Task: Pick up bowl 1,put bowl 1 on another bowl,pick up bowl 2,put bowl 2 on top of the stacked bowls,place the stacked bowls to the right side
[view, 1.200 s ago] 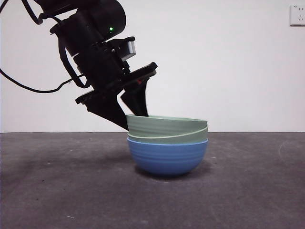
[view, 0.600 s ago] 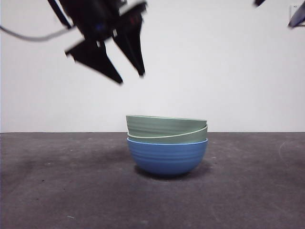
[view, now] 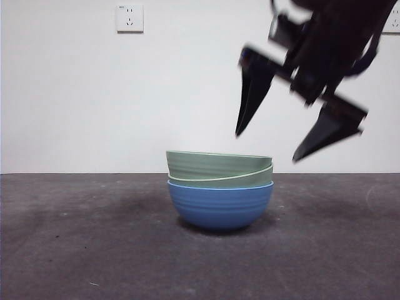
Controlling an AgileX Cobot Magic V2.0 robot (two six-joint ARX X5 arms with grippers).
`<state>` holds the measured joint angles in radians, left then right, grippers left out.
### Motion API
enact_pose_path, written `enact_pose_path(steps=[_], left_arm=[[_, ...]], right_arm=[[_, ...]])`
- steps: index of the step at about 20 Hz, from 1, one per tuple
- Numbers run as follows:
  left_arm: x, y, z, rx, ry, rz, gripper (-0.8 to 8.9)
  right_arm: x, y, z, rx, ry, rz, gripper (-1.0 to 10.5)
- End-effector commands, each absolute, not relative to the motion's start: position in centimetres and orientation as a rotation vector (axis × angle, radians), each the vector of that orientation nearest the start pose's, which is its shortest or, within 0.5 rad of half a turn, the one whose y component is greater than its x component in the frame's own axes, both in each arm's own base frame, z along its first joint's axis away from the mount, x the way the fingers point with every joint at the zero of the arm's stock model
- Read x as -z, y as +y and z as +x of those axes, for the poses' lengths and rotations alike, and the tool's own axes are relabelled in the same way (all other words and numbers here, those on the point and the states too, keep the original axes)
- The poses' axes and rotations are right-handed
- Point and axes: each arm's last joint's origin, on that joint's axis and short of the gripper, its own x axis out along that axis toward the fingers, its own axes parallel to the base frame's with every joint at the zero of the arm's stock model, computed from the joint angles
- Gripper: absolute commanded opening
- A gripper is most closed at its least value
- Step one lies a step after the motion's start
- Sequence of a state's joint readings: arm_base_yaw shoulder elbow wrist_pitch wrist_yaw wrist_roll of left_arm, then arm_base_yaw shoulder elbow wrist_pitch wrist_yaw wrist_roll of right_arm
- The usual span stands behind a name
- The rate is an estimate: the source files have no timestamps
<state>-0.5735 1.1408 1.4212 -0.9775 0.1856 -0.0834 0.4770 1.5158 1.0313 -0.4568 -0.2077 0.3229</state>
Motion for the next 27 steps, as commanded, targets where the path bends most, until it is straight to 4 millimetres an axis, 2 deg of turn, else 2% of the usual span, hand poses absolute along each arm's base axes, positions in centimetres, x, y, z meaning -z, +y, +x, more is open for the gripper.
enact_pose_path(steps=[1,4,7,9,11,15,17,20,25,27], left_arm=[[-41.1,-10.7,15.5,0.706,0.722,0.078,2.86],[-41.5,-10.0,14.4,0.706,0.718,0.077,2.86],[-41.5,-9.9,14.3,0.706,0.717,0.077,2.86],[-41.5,-9.9,14.3,0.706,0.716,0.076,2.86],[-41.5,-9.9,14.3,0.708,0.717,0.076,2.86],[-41.5,-9.9,14.3,0.708,0.717,0.076,2.86],[-41.5,-9.9,14.3,0.709,0.717,0.076,2.86],[-41.5,-9.9,14.3,0.708,0.716,0.076,2.86],[-41.5,-9.9,14.3,0.708,0.716,0.078,2.86],[-41.5,-9.9,14.3,0.711,0.713,0.086,2.86]], right_arm=[[-20.9,15.0,28.2,-0.434,1.084,0.199,4.8],[-19.0,15.4,28.8,-0.417,1.131,0.196,4.7],[-18.4,15.5,29.0,-0.411,1.145,0.198,4.4],[-18.4,15.6,29.0,-0.434,1.153,0.213,3.0],[-18.4,15.6,29.0,-0.454,1.164,0.223,2.1],[-18.1,15.6,29.0,-0.450,1.173,0.222,1.9],[-18.0,15.6,29.0,-0.449,1.176,0.221,0.9],[-18.0,15.6,29.0,-0.449,1.174,0.221,0.0],[-18.1,15.7,29.1,-0.452,1.169,0.223,-0.1],[-18.7,15.6,28.9,-0.472,1.152,0.234,-0.1]])
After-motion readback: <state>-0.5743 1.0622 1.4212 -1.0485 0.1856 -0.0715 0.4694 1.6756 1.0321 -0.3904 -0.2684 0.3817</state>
